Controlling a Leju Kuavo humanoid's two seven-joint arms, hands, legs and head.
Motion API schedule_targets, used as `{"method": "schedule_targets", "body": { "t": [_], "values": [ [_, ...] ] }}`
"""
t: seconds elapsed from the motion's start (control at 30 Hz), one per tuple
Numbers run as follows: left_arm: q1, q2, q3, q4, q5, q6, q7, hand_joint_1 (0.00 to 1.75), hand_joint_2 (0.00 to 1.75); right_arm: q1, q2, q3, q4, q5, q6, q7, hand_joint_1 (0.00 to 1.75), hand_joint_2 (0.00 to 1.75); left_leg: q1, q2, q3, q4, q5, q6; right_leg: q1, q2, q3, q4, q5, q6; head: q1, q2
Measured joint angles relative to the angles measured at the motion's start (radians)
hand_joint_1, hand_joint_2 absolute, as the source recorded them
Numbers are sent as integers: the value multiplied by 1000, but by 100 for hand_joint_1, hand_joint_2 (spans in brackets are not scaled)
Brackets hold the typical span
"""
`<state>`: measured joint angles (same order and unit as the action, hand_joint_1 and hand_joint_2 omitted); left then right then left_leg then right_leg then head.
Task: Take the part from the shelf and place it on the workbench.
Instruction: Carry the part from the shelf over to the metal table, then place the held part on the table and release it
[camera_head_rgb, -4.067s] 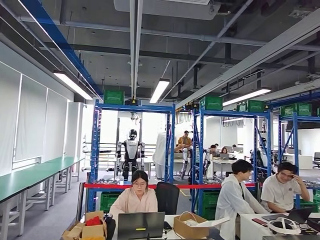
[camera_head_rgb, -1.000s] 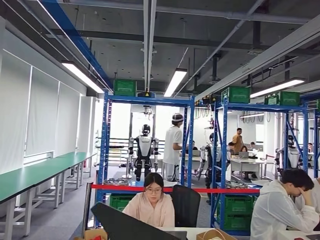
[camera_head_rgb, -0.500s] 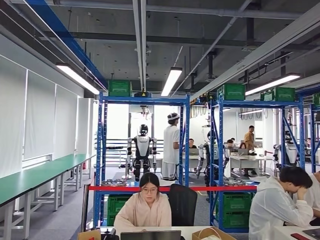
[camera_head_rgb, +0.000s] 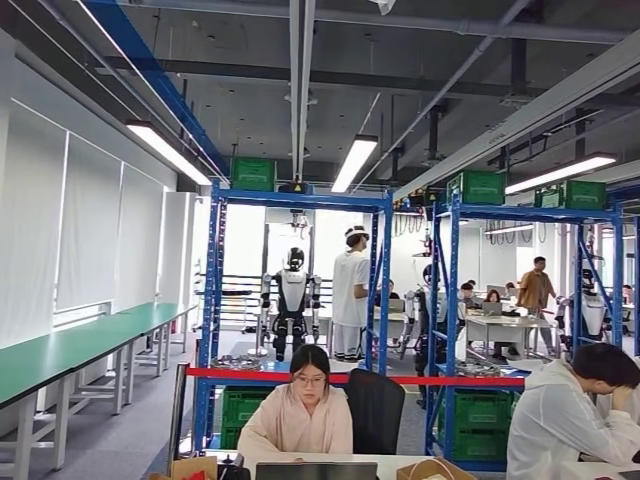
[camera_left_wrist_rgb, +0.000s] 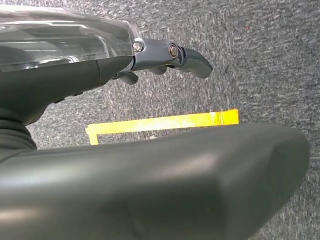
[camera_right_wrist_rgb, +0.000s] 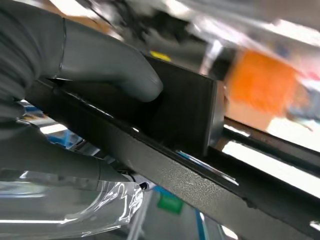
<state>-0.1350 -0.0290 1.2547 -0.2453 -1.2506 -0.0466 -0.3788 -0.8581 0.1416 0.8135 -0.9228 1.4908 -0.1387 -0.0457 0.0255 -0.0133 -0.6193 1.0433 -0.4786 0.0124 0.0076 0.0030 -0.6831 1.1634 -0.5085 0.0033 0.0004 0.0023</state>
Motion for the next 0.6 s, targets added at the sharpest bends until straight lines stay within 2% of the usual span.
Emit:
{"method": "schedule_targets", "body": {
  "t": [0.03,0.07,0.17,0.23,0.27,0.33,0.37,0.4,0.43,0.5,0.53,0.57,0.6],
  "values": [
    [-1,-1,-2,0,2,-1,-2,0,175,-15,11,0,43,10,6,32,175,175,-1,-1,0,0,0,-1,4,0,29,-65,27,-7,0,0],
    [-1,-3,-3,0,5,-1,-4,0,175,-30,22,-2,86,19,14,65,175,175,-1,-1,0,-1,-1,-4,7,1,49,-111,41,-12,0,0],
    [3,-5,-7,0,9,-1,-6,0,175,-59,44,-19,206,35,43,149,175,175,0,0,1,-9,0,-17,10,1,64,-144,43,-20,0,0],
    [5,-5,-10,0,11,-1,-5,0,175,-70,55,-40,273,38,63,191,175,175,-1,2,-2,4,-16,-25,5,-1,74,-161,50,-26,0,0],
    [5,-6,-11,0,11,0,-5,0,175,-77,60,-51,306,38,73,209,175,175,-1,3,-15,36,-38,-27,3,-3,78,-169,54,-29,0,0],
    [6,-6,-14,0,12,1,-4,0,175,-85,64,-76,367,39,92,234,175,175,-1,4,-72,158,-98,-31,3,-4,80,-172,55,-31,0,0],
    [7,-6,-15,0,12,2,-4,0,175,-84,64,-88,394,39,99,243,175,175,-1,4,-101,218,-118,-33,3,-4,80,-171,54,-31,0,0],
    [10,-6,-17,0,12,2,-4,0,175,-82,62,-100,418,38,106,251,175,175,0,4,-119,252,-122,-36,3,-3,80,-170,53,-30,0,0],
    [11,-6,-18,0,12,3,-4,0,175,-80,61,-112,439,38,111,257,175,175,1,5,-119,246,-106,-39,2,-2,80,-168,52,-29,0,0],
    [12,-6,-22,0,12,4,-4,0,175,-79,55,-135,469,38,116,266,175,175,6,6,-71,136,-36,-44,-1,0,80,-157,43,-23,0,0],
    [11,-6,-23,0,12,4,-4,0,175,-81,52,-146,480,37,118,267,175,175,7,7,-42,75,-10,-45,0,2,77,-147,37,-17,1,0],
    [10,-6,-24,0,12,5,-4,0,175,-84,49,-156,489,36,118,268,175,175,8,7,-22,34,3,-42,1,4,73,-138,32,-13,0,0],
    [10,-7,-25,0,12,6,-5,0,175,-87,46,-166,497,35,119,268,175,175,6,8,-13,16,2,-38,3,5,70,-132,29,-8,-1,0]
  ]
}}
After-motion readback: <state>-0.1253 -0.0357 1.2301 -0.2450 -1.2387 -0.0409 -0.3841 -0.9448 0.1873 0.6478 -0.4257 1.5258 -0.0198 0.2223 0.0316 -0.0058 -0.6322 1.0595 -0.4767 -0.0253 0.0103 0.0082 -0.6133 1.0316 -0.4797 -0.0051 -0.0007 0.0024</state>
